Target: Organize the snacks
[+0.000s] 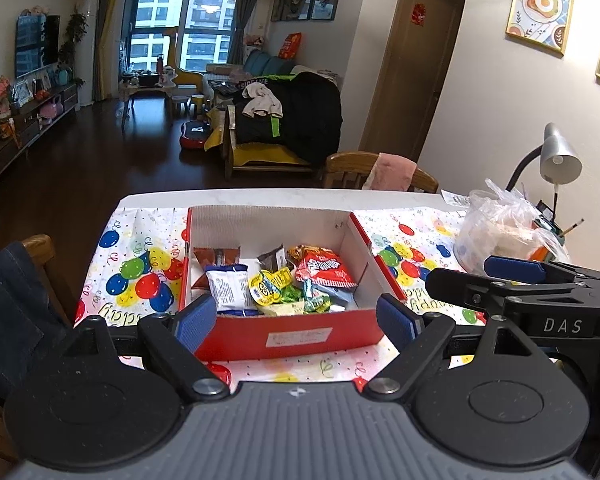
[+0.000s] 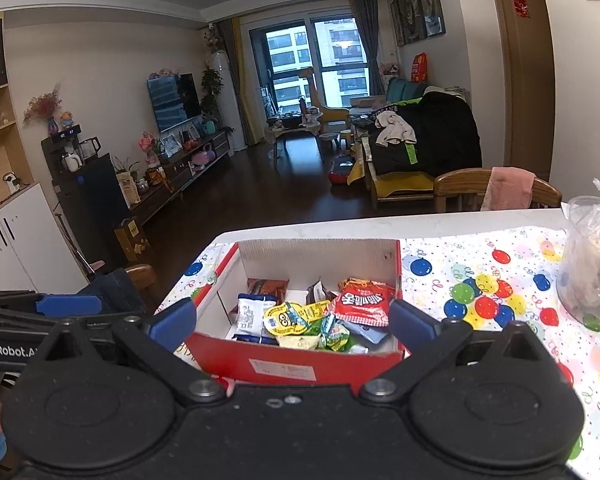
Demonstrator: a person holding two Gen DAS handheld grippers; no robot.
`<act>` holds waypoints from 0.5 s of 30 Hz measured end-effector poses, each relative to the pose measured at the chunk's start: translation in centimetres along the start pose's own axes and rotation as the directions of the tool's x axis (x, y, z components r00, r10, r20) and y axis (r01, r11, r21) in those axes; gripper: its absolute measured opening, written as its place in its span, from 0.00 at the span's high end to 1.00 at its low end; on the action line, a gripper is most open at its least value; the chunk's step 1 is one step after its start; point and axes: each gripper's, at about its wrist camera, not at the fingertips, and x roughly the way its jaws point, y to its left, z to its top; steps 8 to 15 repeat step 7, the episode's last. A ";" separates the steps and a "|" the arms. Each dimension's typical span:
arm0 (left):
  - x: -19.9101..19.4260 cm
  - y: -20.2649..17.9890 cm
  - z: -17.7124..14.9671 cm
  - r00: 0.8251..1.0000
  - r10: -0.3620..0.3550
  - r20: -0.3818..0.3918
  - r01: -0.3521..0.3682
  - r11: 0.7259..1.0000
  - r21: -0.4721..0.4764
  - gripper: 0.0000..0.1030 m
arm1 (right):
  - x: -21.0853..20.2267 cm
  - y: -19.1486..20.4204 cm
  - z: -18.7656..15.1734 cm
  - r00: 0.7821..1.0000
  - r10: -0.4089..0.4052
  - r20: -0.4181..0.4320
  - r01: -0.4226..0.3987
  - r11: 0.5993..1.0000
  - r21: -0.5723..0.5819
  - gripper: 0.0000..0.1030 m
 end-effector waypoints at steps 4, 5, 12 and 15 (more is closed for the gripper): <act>-0.6 0.0 -0.5 1.000 -0.012 -0.004 0.012 1.000 -0.004 0.15 | -0.8 0.5 -0.6 1.000 -0.012 -0.003 0.012 1.000 0.005 0.00; -0.7 0.1 -0.6 1.000 -0.016 -0.005 0.016 1.000 -0.005 0.15 | -0.9 0.6 -0.8 1.000 -0.016 -0.003 0.016 1.000 0.006 0.00; -0.9 0.1 -0.8 1.000 -0.027 -0.010 0.027 1.000 -0.007 0.15 | -1.1 0.7 -1.0 1.000 -0.018 -0.003 0.018 1.000 0.006 0.00; -0.9 0.1 -0.8 1.000 -0.027 -0.010 0.027 1.000 -0.007 0.15 | -1.1 0.7 -1.0 1.000 -0.018 -0.003 0.018 1.000 0.006 0.00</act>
